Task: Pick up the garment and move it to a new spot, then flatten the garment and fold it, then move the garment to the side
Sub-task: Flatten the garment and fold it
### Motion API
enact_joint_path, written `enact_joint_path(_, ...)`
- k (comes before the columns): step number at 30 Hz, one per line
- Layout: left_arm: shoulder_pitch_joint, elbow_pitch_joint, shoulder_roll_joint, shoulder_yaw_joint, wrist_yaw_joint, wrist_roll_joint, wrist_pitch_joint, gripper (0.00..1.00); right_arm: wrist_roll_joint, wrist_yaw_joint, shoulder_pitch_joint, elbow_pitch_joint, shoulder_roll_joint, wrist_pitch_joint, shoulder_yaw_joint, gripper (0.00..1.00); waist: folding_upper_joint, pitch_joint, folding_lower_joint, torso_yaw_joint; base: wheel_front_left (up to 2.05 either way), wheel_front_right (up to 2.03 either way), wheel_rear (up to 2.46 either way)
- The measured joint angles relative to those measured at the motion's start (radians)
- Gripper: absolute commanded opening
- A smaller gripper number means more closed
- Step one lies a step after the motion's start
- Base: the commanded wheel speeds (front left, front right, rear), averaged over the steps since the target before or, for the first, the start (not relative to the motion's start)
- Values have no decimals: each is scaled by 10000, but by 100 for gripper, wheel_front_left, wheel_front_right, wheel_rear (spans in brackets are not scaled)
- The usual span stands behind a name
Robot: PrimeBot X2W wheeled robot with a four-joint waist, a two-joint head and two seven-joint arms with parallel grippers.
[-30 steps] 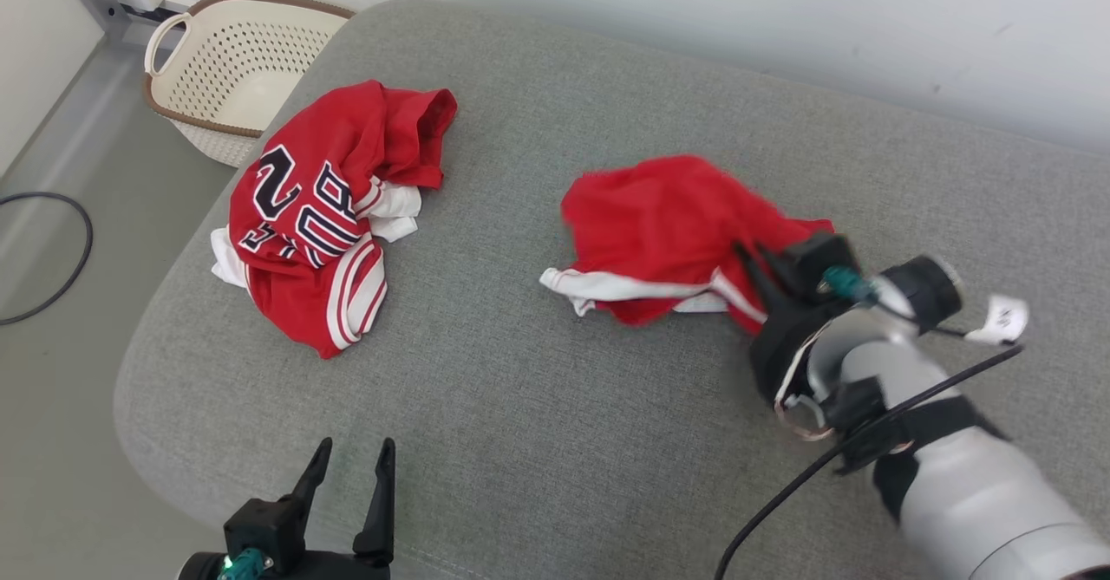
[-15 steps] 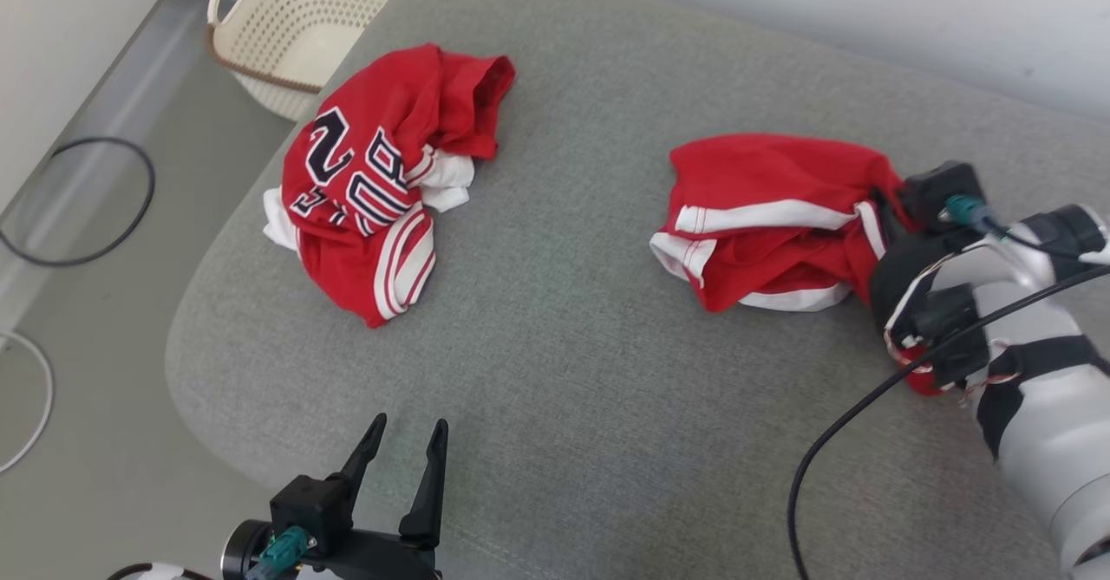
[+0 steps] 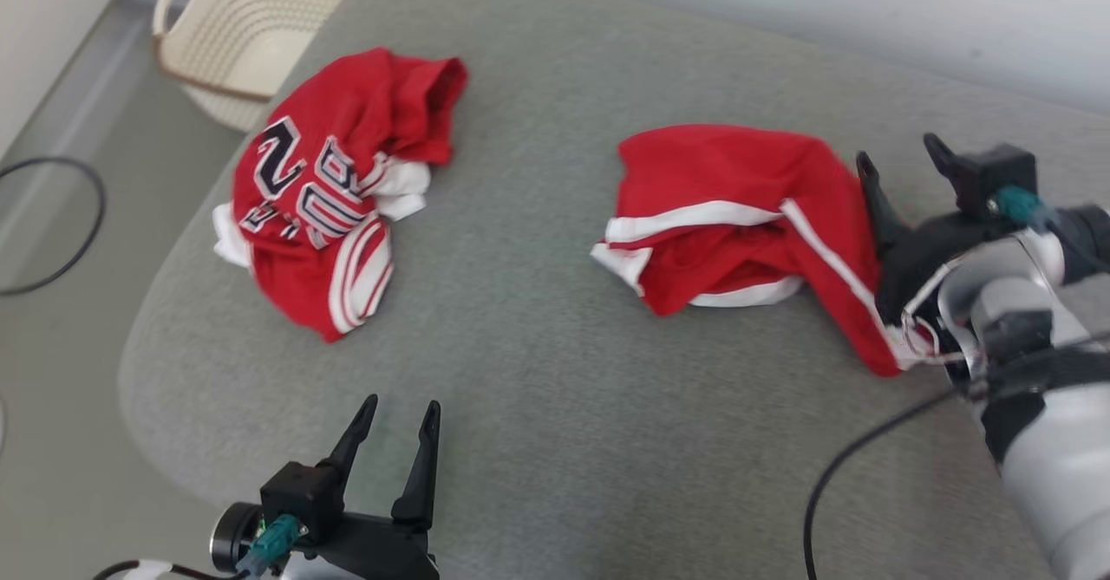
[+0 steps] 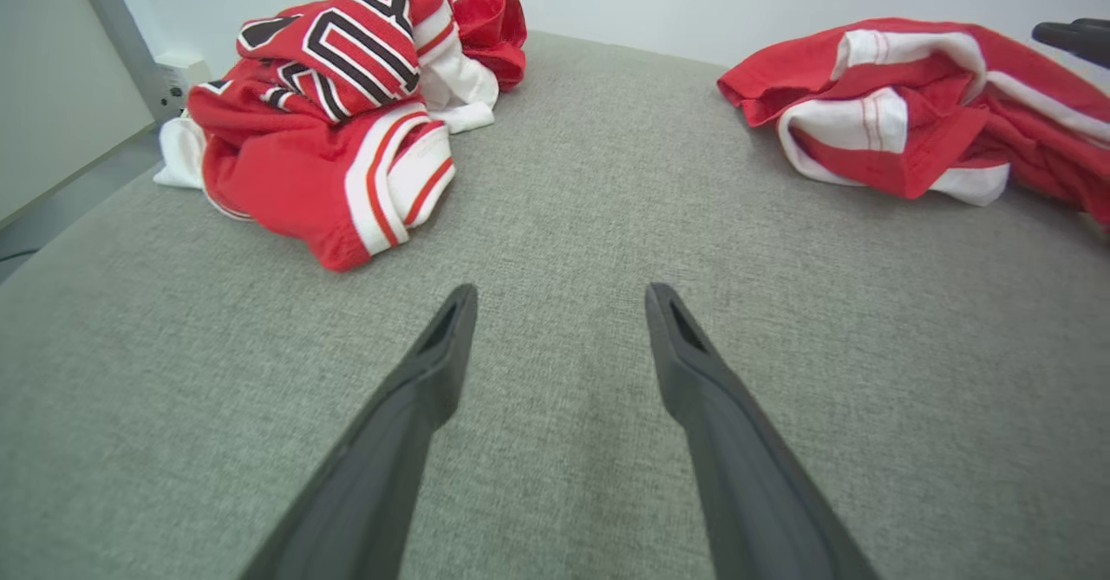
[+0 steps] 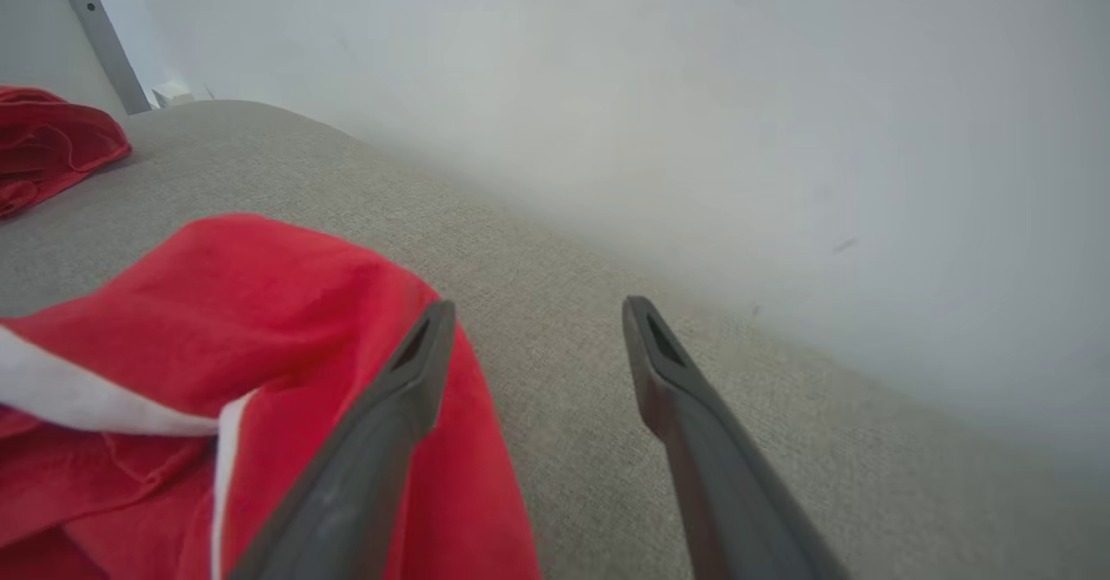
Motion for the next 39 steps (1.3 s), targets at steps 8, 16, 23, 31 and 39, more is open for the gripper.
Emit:
enact_joint_path(8,-69,77,4,251,-228,201,0,100,88,0,2406,-2061,259,-2,-886,100,0,-528,-3,-1075,0,0,0)
enact_joint_path(16,-125,182,2,378,-320,301,0,100,570,0,4252,-3358,1060,-4,-495,100,0,-923,-3,-2021,0,0,0)
enact_joint_path(23,-148,209,-2,311,-337,305,0,100,897,0,4549,-3647,1239,-2,-23,100,-1,-1055,-3,-2468,0,0,0)
enact_joint_path(31,-150,263,2,247,-466,316,0,100,1509,0,4391,-2966,1388,-2,-150,100,0,-986,-2,-2253,0,0,0)
enact_joint_path(39,-156,257,2,249,-464,318,0,100,1929,0,4197,-2535,1542,-2,-403,100,-1,-788,-2,-1950,0,0,0)
